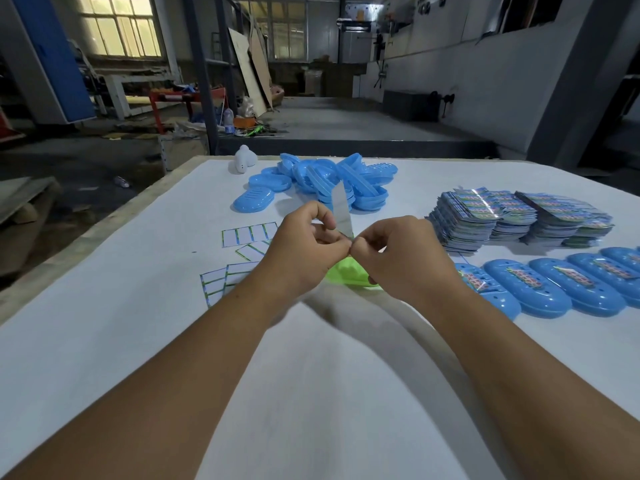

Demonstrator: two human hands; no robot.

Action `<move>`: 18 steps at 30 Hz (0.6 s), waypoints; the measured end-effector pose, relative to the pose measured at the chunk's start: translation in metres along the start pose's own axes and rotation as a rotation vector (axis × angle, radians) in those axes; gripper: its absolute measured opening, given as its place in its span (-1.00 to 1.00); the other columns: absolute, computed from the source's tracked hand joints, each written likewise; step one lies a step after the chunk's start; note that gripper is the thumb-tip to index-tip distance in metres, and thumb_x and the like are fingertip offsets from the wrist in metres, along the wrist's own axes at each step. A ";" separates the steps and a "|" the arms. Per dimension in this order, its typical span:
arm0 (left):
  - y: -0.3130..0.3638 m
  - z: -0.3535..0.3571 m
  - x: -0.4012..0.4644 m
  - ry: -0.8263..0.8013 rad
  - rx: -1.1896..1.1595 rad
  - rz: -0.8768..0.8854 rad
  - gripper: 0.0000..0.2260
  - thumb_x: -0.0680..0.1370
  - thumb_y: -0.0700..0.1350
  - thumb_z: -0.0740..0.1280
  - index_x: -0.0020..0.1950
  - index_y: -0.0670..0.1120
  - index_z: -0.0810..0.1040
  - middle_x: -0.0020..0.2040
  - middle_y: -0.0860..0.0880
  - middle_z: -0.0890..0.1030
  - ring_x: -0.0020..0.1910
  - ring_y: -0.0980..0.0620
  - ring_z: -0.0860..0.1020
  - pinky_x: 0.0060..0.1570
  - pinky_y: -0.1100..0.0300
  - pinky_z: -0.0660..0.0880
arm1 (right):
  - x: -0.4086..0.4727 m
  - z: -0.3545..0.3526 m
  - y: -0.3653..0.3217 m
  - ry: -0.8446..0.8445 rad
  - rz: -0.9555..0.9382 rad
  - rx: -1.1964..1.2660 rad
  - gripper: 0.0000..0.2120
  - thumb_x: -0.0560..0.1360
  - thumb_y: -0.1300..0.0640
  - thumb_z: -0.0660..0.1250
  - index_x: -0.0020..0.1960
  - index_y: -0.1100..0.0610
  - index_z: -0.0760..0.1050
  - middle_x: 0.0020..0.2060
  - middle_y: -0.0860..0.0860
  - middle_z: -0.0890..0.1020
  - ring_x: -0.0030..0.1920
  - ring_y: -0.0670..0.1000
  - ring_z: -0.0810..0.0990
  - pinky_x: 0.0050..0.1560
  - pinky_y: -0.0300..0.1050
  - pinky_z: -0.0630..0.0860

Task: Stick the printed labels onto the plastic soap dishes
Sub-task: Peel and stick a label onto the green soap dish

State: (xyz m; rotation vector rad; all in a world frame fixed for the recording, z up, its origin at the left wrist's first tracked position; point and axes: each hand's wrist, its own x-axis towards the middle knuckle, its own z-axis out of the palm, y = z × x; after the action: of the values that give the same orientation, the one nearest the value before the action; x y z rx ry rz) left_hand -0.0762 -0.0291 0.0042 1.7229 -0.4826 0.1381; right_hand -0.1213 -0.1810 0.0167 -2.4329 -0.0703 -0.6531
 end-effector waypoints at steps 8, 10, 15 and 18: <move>-0.005 0.001 0.003 0.001 -0.028 0.008 -0.74 0.37 -0.16 0.41 -0.24 0.09 0.35 -0.34 0.08 0.53 -0.33 0.10 0.43 -0.26 0.25 0.42 | 0.003 0.000 0.003 0.015 0.036 0.039 -0.77 0.43 0.09 0.32 -0.29 0.20 0.63 -0.49 0.07 0.63 -0.40 0.04 0.66 -0.27 -0.03 0.61; -0.006 0.001 0.004 0.036 -0.028 0.009 -0.78 0.36 -0.15 0.37 -0.23 0.05 0.34 -0.33 0.05 0.50 -0.36 0.10 0.38 -0.32 0.26 0.37 | 0.006 -0.001 0.007 0.023 0.061 0.068 -0.76 0.42 0.10 0.30 -0.29 0.22 0.62 -0.49 0.08 0.63 -0.48 -0.07 0.64 -0.32 -0.10 0.59; -0.011 -0.012 0.013 0.151 0.147 -0.074 -0.90 0.38 -0.10 0.26 -0.25 0.03 0.33 -0.34 0.05 0.39 -0.40 0.09 0.30 -0.43 0.26 0.29 | 0.012 -0.004 0.020 0.041 0.123 0.116 -0.72 0.39 0.10 0.24 -0.30 0.30 0.57 -0.46 0.15 0.62 -0.52 -0.11 0.62 -0.47 -0.09 0.56; -0.016 -0.019 0.018 0.194 0.235 -0.161 -0.84 0.47 -0.22 0.18 -0.25 0.01 0.33 -0.32 0.03 0.41 -0.33 0.00 0.35 -0.34 0.15 0.31 | 0.015 -0.004 0.027 0.035 0.151 0.104 -0.70 0.41 0.08 0.24 -0.32 0.29 0.57 -0.53 0.07 0.61 -0.46 0.03 0.64 -0.47 -0.04 0.58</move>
State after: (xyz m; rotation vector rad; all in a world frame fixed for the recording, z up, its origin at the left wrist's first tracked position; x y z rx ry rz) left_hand -0.0502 -0.0132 0.0006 1.9471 -0.1880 0.2517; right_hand -0.1042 -0.2069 0.0117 -2.3000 0.0912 -0.6089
